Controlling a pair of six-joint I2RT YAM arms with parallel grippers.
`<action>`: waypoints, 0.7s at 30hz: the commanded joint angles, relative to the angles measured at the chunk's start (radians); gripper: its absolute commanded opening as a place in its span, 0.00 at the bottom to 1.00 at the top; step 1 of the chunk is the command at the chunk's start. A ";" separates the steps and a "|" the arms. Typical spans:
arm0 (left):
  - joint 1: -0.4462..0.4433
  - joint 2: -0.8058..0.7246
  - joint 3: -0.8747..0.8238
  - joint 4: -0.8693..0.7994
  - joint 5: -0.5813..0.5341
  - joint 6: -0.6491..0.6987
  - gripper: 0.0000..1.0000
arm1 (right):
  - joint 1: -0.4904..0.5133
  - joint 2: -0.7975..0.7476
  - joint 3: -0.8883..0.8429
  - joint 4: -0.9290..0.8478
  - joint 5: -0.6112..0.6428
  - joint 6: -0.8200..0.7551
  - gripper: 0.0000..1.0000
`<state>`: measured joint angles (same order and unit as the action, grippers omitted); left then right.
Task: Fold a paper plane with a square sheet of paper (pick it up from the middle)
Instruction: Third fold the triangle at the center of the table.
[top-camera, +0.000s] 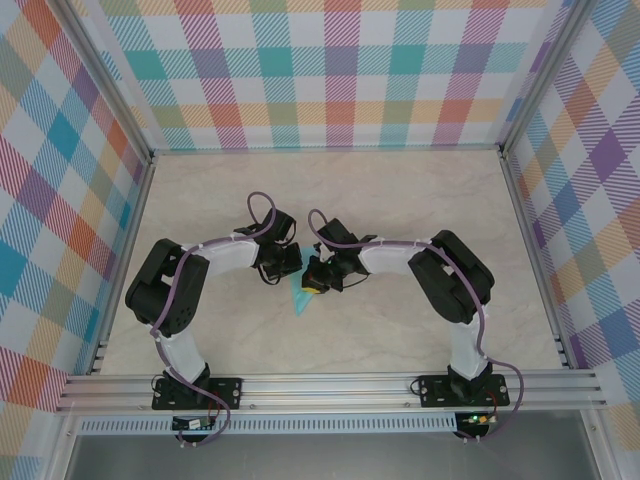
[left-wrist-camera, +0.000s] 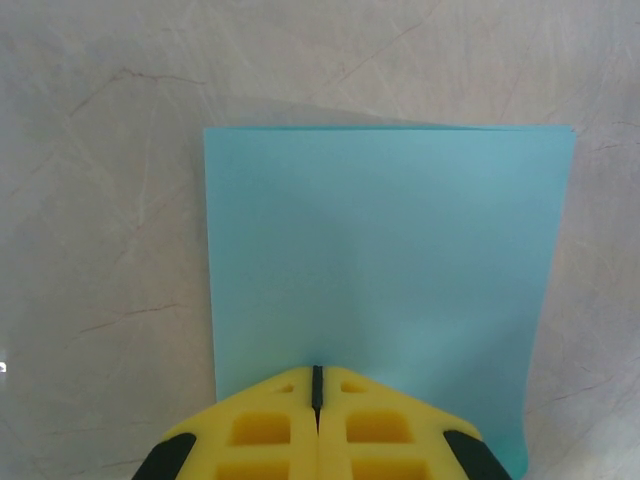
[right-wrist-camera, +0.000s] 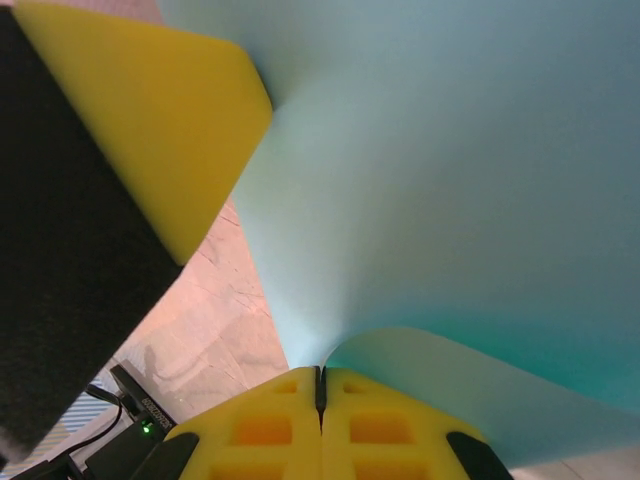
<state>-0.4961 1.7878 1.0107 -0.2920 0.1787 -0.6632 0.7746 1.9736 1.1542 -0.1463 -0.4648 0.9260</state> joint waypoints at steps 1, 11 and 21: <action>0.007 0.030 -0.005 -0.035 -0.015 0.014 0.02 | 0.008 0.028 0.025 0.020 -0.001 -0.030 0.03; 0.008 0.030 -0.007 -0.036 -0.014 0.014 0.02 | 0.008 0.047 0.042 0.007 -0.010 -0.067 0.04; 0.007 0.031 -0.005 -0.039 -0.012 0.015 0.02 | 0.008 0.064 0.060 -0.010 -0.013 -0.103 0.05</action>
<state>-0.4957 1.7878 1.0107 -0.2920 0.1806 -0.6632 0.7746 2.0178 1.1843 -0.1436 -0.4690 0.8616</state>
